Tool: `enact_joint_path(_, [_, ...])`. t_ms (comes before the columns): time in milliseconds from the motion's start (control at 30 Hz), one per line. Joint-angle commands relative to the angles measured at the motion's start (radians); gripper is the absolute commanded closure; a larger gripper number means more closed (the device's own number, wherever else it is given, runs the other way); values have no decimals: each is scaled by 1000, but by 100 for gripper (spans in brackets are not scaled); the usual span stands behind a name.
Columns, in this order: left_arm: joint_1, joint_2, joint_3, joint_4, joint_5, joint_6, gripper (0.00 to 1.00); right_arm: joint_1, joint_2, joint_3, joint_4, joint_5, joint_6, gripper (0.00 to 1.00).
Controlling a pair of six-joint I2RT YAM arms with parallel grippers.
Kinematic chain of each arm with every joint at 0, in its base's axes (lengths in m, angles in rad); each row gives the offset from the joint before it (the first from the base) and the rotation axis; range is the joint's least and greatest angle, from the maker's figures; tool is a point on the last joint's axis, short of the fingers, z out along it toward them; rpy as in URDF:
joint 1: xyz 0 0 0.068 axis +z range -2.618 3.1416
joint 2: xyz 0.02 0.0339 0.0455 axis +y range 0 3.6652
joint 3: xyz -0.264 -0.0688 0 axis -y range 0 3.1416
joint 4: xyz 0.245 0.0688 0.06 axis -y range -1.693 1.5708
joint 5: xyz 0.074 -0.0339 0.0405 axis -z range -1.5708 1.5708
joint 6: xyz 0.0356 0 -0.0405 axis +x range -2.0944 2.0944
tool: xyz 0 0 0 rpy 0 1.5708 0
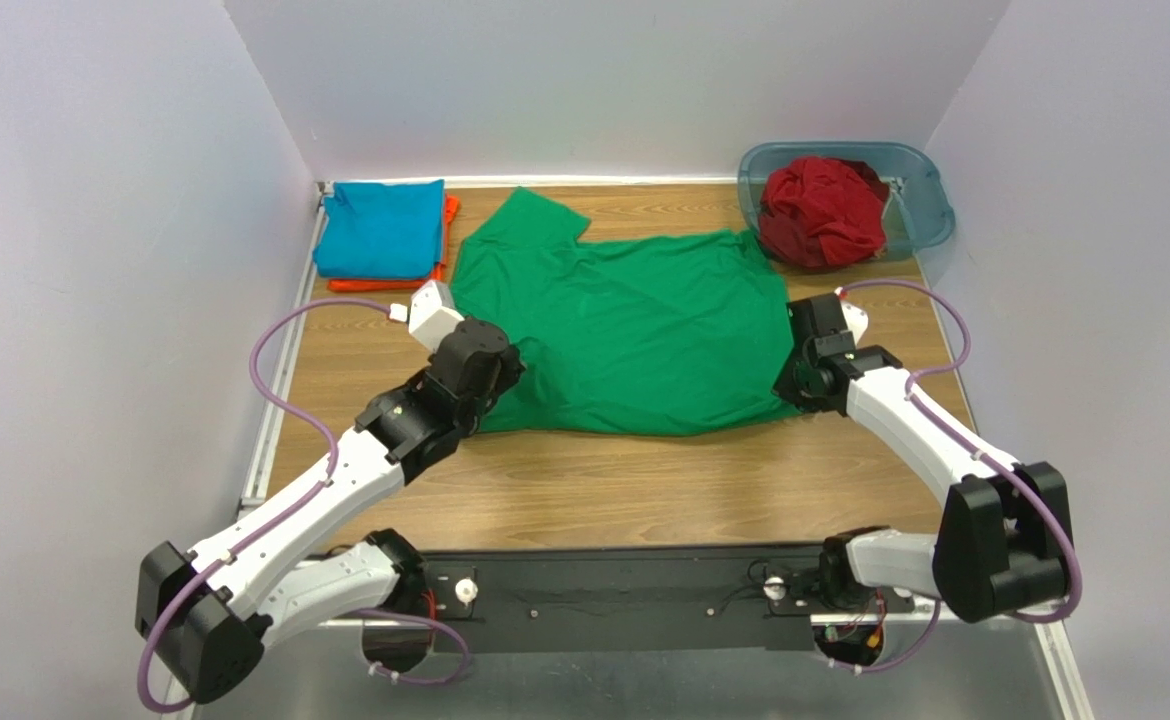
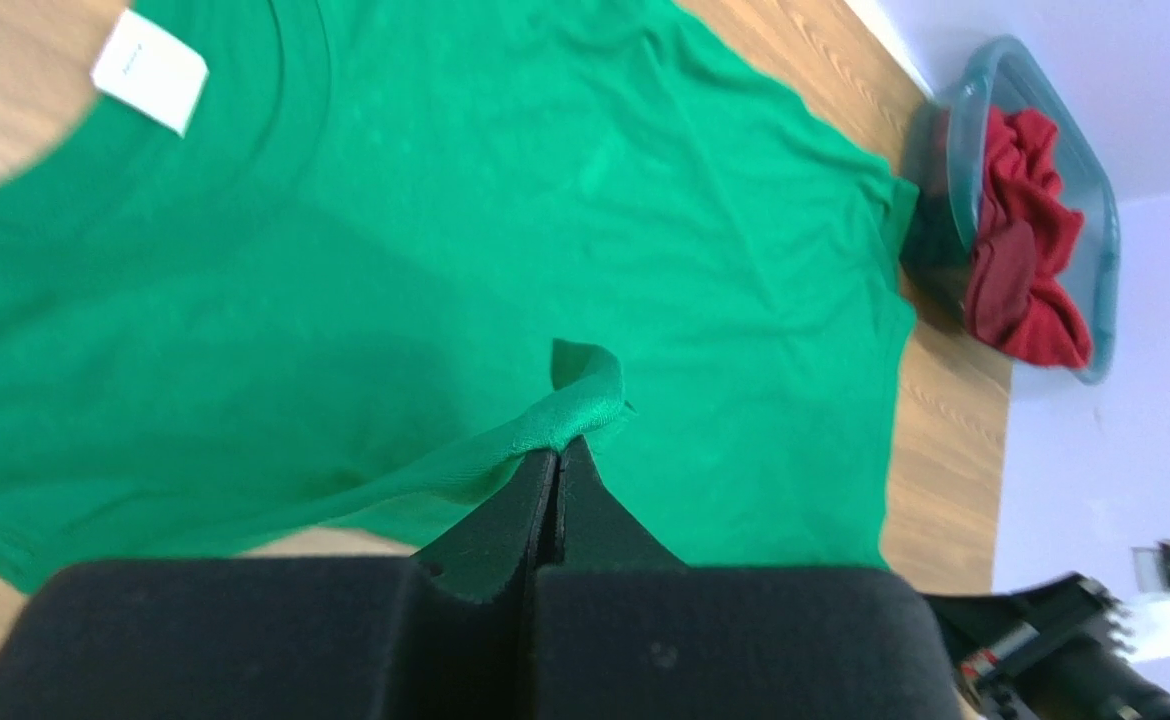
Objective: Fold and stack the t-shirts
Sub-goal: Fold the tshirt
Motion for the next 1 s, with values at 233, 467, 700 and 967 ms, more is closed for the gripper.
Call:
enact_joint_path(233, [130, 77, 45, 204, 59, 291, 100, -4, 112, 124, 49, 56, -20, 99])
enact_joint_path(467, [195, 173, 83, 265, 120, 397, 100, -4, 167, 179, 55, 96, -34, 99])
enact_joint_path(700, [262, 269, 111, 340, 145, 429, 100, -4, 231, 221, 72, 127, -32, 99])
enact_joint_path(967, [339, 411, 125, 512, 278, 651, 100, -4, 335, 274, 100, 175, -23, 99])
